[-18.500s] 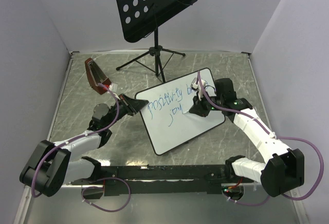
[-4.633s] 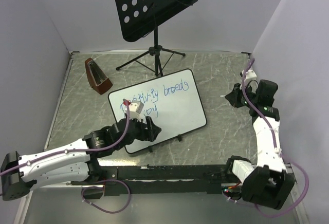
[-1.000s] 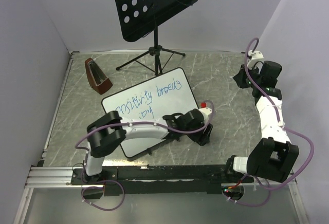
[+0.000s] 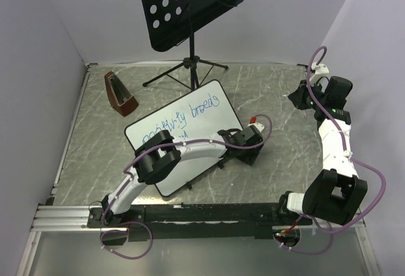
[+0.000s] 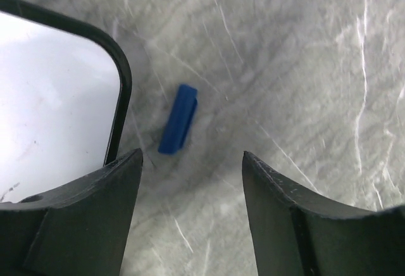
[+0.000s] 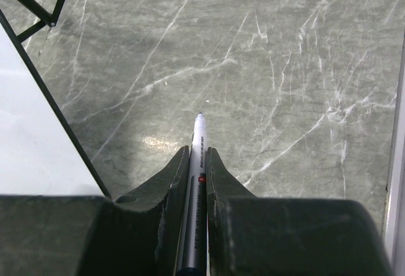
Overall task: Write a sentence on the whiteboard
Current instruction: Close the whiteboard marker at the center of the board.
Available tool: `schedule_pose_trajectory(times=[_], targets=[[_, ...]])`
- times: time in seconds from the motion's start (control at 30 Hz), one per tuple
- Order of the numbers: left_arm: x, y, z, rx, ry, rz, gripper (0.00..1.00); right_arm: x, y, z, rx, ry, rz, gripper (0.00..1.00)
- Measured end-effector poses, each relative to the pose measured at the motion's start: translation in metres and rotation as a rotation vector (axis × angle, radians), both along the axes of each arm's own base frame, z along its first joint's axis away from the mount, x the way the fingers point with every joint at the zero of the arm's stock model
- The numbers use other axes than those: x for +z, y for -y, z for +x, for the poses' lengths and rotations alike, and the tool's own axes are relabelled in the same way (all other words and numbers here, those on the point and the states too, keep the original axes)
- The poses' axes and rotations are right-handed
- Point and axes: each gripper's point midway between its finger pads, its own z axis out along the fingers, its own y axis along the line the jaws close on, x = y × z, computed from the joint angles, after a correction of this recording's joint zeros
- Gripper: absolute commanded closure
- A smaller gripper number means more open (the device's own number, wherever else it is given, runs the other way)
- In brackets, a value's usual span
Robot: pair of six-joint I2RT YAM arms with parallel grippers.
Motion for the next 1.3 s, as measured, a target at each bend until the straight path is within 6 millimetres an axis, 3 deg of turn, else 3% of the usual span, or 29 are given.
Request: schedule_pose_trajectory(times=[0.5, 0.57, 0.73, 0.83, 0.97, 1.07, 1.3], targets=[[-0.004, 0.008, 0.016, -0.047, 0.044, 0.035, 0.6, 0.001, 0.002, -0.001, 0.003, 0.003, 0.009, 1.0], [-0.005, 0.008, 0.018, -0.048, 0.049, 0.042, 0.72, 0.001, 0.001, -0.001, 0.005, 0.003, 0.011, 1.0], [-0.006, 0.01, 0.022, -0.059, 0.062, 0.056, 0.78, 0.001, 0.001, -0.002, 0.008, 0.004, 0.013, 1.0], [-0.006, 0.01, 0.021, -0.061, 0.062, 0.056, 0.97, 0.002, 0.002, -0.002, 0.005, 0.005, 0.016, 1.0], [-0.005, 0.011, 0.019, -0.075, 0.063, 0.038, 0.99, 0.002, 0.003, -0.003, 0.004, 0.006, 0.017, 1.0], [-0.004, 0.005, 0.011, -0.099, 0.072, 0.007, 0.99, 0.003, 0.002, -0.003, 0.01, 0.008, 0.019, 1.0], [-0.001, -0.044, -0.039, -0.21, 0.077, -0.016, 0.99, 0.003, -0.01, -0.014, 0.076, 0.0, 0.023, 1.0]])
